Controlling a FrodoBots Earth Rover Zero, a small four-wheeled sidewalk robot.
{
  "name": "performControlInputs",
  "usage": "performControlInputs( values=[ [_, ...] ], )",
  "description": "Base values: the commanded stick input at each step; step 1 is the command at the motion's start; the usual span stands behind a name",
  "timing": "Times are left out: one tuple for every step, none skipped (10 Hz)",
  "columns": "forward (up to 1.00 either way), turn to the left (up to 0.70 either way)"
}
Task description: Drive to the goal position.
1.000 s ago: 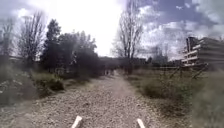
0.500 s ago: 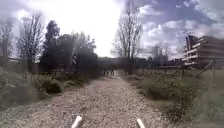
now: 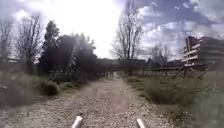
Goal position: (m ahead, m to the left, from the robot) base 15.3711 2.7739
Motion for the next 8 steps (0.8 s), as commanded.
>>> performControlInputs(
  values=[
    [0.30, 0.00],
    [0.30, 0.00],
    [0.30, 0.00],
    [0.30, 0.00],
    [0.30, 0.00],
    [0.30, 0.00],
    [0.30, 0.00],
    [0.30, 0.00]
  ],
)
